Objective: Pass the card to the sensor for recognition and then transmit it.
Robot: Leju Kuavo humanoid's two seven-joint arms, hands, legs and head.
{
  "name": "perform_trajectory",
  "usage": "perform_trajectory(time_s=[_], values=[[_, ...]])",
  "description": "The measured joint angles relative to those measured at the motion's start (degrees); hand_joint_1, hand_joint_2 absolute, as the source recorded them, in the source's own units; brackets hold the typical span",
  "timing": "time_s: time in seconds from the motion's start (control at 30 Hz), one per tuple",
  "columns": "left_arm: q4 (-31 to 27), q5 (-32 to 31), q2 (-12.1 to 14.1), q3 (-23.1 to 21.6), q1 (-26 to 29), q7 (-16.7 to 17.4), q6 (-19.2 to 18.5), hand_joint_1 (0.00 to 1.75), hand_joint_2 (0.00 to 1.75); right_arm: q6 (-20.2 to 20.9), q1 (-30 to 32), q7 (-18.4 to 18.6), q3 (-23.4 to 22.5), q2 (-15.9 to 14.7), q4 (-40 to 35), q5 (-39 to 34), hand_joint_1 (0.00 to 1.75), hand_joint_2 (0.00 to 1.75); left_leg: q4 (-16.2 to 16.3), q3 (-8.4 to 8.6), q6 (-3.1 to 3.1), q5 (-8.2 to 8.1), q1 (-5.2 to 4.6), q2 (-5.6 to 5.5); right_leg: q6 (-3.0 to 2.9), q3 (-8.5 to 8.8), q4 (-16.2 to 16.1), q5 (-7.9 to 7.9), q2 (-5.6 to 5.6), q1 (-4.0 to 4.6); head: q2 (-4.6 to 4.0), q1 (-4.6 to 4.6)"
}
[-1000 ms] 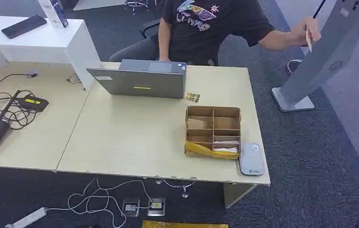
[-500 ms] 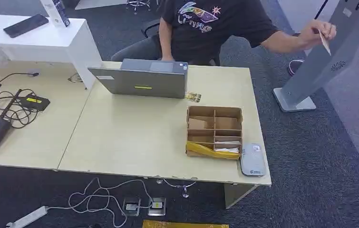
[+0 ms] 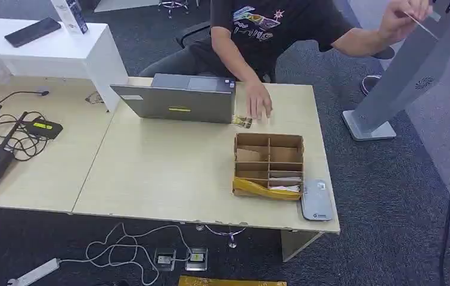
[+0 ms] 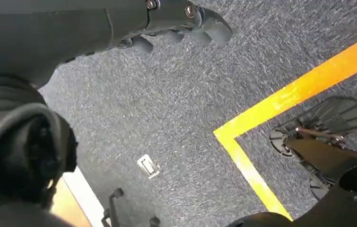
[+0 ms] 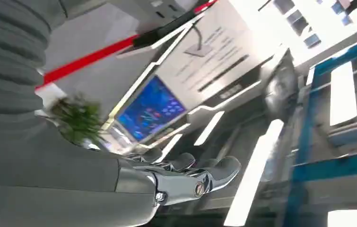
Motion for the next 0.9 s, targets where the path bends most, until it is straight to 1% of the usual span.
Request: perform_trajectory(time_s=[0.13,0.2,0.33,0.57,0.73,0.9], values=[[0.0,0.1,0.0,0.0,0.0,0.0,0.0,0.00,0.00,1.5,0.4,-1.0,4.7,1.7,-1.4,3.9,0.00,1.75,0.0,-0.03,0.00,0.00,0.00,-0.02,0.00,-0.02,0.0,0.00,-0.01,0.00,0.00,-0.04],[0.0,0.4,0.0,0.0,-0.1,0.0,0.0,0.00,0.00,2.2,0.4,-1.4,7.1,2.7,-1.4,4.9,0.00,1.75,0.0,-0.01,0.00,0.00,0.00,0.02,0.00,-0.03,0.0,0.00,0.04,0.00,0.00,-0.04],[0.0,0.7,0.0,0.0,0.2,-0.1,0.0,0.00,0.00,2.5,0.3,-1.8,10.4,3.8,-1.4,5.7,0.00,1.75,0.0,-0.04,0.00,0.00,0.00,-0.01,0.00,-0.06,0.0,0.00,-0.01,0.00,0.00,-0.04],[0.0,0.9,0.0,0.0,0.2,-0.1,0.0,0.00,0.00,2.7,0.2,-2.1,13.0,4.9,-1.2,5.8,0.00,1.75,0.0,-0.10,0.00,0.00,0.00,0.00,-0.01,-0.12,0.0,-0.01,0.02,0.00,0.00,0.00],[0.0,1.5,0.0,0.0,0.2,-0.1,0.0,0.00,0.00,1.7,-0.8,-3.4,14.9,6.1,1.3,5.8,0.00,1.75,0.0,-0.11,-0.01,0.00,0.00,-0.01,-0.01,-0.13,0.0,-0.01,0.00,0.00,0.00,0.00],[0.0,2.1,0.0,0.1,0.2,-0.1,0.0,0.00,0.00,1.4,-2.5,-3.9,16.1,7.1,3.6,5.5,0.00,1.75,0.0,-0.11,-0.01,0.00,0.00,0.00,-0.01,-0.13,0.0,0.00,0.01,0.01,0.00,-0.02]])
